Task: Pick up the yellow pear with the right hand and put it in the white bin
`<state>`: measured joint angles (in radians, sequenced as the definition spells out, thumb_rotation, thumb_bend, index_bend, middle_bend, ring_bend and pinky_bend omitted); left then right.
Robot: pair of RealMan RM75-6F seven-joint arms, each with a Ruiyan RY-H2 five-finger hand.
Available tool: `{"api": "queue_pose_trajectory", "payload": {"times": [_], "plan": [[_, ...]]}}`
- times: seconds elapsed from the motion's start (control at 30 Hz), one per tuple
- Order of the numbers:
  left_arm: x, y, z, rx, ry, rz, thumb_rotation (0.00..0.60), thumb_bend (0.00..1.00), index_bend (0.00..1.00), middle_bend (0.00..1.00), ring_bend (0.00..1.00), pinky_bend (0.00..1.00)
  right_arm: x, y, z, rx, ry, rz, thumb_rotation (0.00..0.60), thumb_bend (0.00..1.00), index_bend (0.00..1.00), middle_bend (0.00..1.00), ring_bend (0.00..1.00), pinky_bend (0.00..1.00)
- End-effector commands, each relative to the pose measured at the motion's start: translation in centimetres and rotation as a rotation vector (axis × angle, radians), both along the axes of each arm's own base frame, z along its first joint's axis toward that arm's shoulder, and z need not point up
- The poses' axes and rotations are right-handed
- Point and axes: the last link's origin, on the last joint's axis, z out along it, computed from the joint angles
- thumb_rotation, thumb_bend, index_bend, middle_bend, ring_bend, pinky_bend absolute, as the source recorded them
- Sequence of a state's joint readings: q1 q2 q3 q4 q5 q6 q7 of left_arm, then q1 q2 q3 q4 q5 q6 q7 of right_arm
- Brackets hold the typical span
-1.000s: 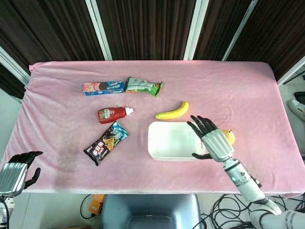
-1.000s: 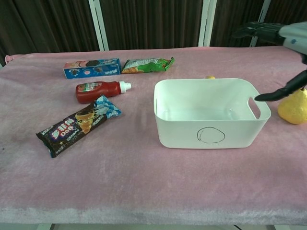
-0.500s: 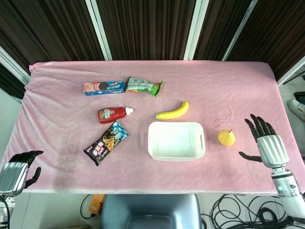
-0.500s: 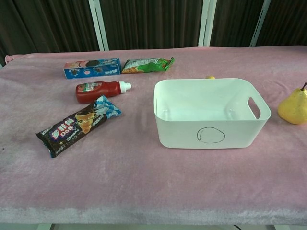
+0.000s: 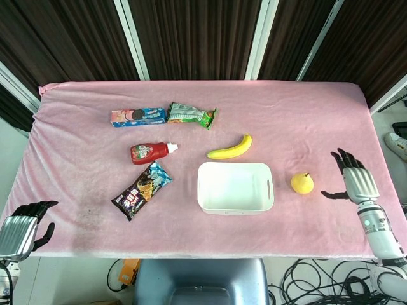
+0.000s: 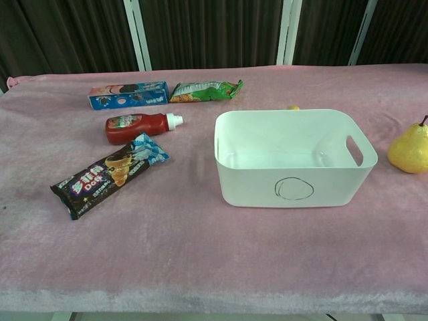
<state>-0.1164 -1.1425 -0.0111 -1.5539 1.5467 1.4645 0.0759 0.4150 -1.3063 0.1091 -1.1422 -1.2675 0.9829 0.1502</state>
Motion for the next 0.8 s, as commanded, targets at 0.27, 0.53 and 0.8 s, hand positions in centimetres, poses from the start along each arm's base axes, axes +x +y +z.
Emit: {"api": "queue_pose_trajectory", "payload": {"times": [0.27, 0.53, 0.8], "plan": [[-0.1, 0.0, 0.0, 0.0, -0.002, 0.003, 0.6, 0.45, 0.28, 0.33, 0.31, 0.34, 0.4, -2.3, -3.2, 0.065, -0.049, -0.026, 0.6, 0.11, 0.13, 0.11, 0.13, 0.32], [0.0, 0.0, 0.0, -0.004, -0.001, 0.003, 0.6, 0.45, 0.28, 0.33, 0.31, 0.34, 0.4, -3.0, -5.2, 0.098, -0.061, -0.039, 0.6, 0.11, 0.22, 0.16, 0.2, 0.39], [-0.1, 0.0, 0.1, -0.002, -0.004, 0.003, 0.6, 0.45, 0.28, 0.33, 0.31, 0.34, 0.7, -3.3, -7.0, 0.089, -0.075, -0.006, 0.6, 0.17, 0.43, 0.32, 0.42, 0.6]]}}
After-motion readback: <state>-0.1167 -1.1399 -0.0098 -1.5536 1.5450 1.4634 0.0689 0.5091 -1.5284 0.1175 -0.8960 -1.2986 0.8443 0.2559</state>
